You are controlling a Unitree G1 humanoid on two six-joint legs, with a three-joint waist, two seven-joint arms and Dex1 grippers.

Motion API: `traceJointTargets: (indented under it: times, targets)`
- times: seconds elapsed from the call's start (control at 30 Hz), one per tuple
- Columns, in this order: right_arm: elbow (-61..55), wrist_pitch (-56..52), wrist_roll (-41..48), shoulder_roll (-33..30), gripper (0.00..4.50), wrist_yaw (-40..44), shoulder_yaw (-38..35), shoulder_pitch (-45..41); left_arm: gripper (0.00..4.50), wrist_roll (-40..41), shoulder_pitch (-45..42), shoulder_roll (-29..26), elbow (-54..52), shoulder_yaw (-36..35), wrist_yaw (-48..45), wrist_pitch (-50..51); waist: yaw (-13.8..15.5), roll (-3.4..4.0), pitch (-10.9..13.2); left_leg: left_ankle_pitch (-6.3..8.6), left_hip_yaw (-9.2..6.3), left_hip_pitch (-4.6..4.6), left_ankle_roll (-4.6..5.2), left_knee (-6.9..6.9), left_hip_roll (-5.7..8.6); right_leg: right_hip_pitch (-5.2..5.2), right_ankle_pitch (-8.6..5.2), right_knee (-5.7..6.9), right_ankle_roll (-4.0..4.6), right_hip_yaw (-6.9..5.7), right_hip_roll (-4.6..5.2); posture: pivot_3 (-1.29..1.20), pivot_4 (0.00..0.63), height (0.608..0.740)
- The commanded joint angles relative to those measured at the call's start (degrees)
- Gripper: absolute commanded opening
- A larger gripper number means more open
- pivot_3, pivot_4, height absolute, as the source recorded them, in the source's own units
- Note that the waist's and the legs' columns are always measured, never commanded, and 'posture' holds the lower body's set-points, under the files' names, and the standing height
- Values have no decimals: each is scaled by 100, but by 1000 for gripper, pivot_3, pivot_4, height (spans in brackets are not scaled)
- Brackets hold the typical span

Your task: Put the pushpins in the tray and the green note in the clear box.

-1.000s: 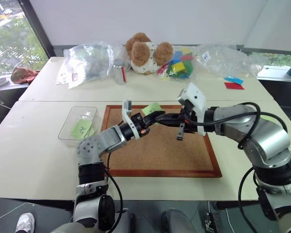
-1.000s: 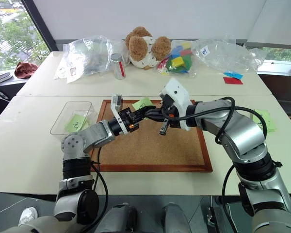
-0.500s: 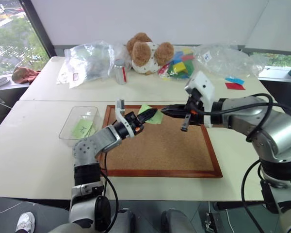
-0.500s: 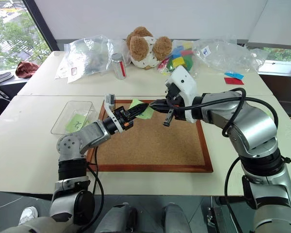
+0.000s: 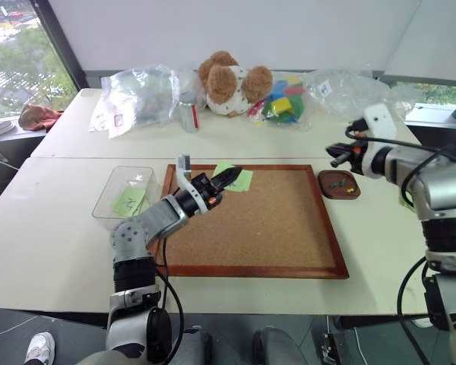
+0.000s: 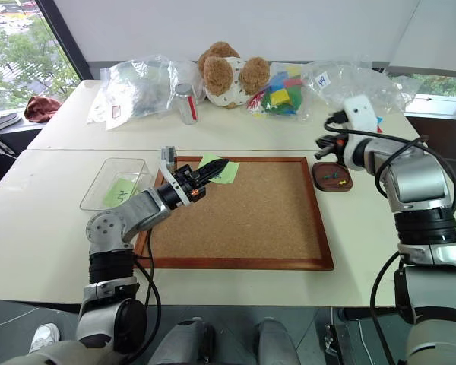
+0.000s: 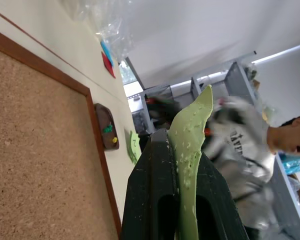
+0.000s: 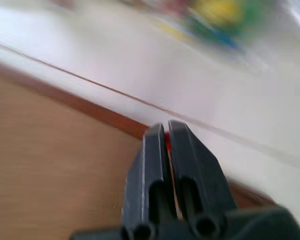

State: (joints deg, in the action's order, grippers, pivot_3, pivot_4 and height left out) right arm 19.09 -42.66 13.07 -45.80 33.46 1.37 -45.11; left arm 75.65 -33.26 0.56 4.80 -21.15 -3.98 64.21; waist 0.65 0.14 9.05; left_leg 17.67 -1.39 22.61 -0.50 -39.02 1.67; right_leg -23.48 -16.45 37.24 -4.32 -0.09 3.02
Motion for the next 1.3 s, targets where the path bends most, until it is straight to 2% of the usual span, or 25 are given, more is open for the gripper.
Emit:
traceJointTargets:
  times: [0.03,0.23,0.4,0.5,0.73,0.93,1.13,1.3]
  targets:
    - [872,669,-354,102,0,-7,-12,-293,44,215,11,-19,-244,40,43,-76,-18,0,0,0,0,0,-1,1,0,0,0,0,0,0,-3,0,150,740]
    - [2187,1436,-584,408,0,202,-57,-493,44,293,61,-68,-345,79,132,-108,-68,0,0,-5,2,-4,-9,0,-4,1,0,4,0,4,-10,0,150,740]
    - [2598,1677,-677,510,0,372,-69,-602,44,356,118,-119,-404,116,167,-126,-65,0,0,-5,1,-4,-10,-1,-4,2,0,3,0,4,-10,0,150,740]
    - [2705,1738,-715,553,919,413,-79,-616,0,360,131,-160,-425,146,161,-129,-52,0,0,-6,1,-5,-10,-1,-4,3,0,3,0,4,-10,0,150,740]
    - [2598,1640,-700,522,4429,475,-207,-723,0,353,128,-224,-410,205,130,-180,-29,0,0,-6,1,-4,-10,-1,-3,3,0,2,0,4,-9,0,150,740]
    - [1896,1246,-568,360,4475,657,-375,-748,0,304,117,-310,-405,275,48,-215,-28,0,0,-6,1,-4,-10,-1,-4,2,0,3,0,5,-9,0,150,740]
    - [324,685,-140,145,4475,1249,-525,-488,0,245,168,-454,-791,350,83,-358,-18,1,0,-5,0,-4,-10,1,-4,1,0,2,0,5,-10,0,150,740]
    - [-1188,438,487,39,4475,2183,-476,-15,0,299,262,-602,-1574,330,389,-628,-3,1,0,-5,-2,-4,-10,0,-4,2,0,2,0,5,-8,0,150,740]
